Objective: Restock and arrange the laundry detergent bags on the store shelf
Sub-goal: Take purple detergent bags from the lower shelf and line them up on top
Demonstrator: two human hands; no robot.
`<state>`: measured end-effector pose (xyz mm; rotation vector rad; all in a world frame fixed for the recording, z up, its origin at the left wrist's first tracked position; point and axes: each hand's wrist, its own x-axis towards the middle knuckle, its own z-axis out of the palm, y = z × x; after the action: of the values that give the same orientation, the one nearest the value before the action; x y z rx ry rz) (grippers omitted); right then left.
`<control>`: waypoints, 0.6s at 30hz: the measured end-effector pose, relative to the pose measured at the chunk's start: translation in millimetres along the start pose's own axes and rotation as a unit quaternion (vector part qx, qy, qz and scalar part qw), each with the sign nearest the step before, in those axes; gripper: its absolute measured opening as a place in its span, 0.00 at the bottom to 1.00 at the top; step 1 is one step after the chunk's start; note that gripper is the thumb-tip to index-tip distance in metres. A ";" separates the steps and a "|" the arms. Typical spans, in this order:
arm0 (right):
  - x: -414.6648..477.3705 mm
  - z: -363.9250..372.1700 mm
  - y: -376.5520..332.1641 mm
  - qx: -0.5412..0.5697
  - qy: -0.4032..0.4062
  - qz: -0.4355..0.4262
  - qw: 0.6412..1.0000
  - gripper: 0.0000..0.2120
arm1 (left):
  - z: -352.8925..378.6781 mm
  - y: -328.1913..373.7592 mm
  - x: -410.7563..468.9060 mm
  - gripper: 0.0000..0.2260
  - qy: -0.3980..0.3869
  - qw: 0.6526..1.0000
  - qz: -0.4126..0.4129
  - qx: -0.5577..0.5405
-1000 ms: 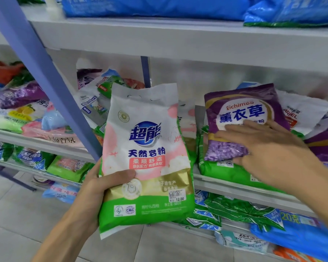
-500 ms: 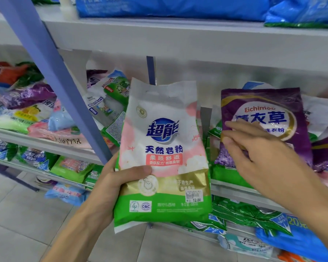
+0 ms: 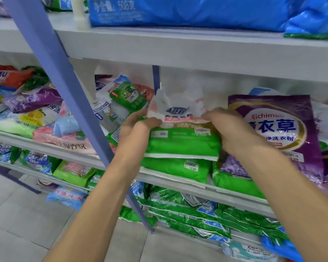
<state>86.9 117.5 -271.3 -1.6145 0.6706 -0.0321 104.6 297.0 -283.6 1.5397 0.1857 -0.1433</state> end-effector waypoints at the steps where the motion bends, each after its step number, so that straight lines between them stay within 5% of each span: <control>1: 0.5 6.2 4.1 -0.033 -0.011 0.004 0.999 0.16 | -0.3 -2.6 -3.2 0.19 0.019 0.999 0.019 0.035; 7: -27.0 7.0 39.6 -0.087 0.023 -0.023 0.996 0.20 | -12.0 -23.1 -17.1 0.24 0.048 0.961 0.084 0.260; 11: -45.5 13.9 55.9 -0.098 -0.008 -0.082 0.992 0.20 | -15.0 -34.3 -20.4 0.25 0.095 0.956 0.106 0.256; 18: -62.0 13.0 65.1 -0.019 -0.019 -0.015 1.000 0.17 | -17.0 -40.1 -32.0 0.19 0.125 0.946 0.171 0.246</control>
<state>14.9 155.9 -311.1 -1.6570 0.6207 -0.0096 64.4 312.1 -316.4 2.0624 0.0819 0.3059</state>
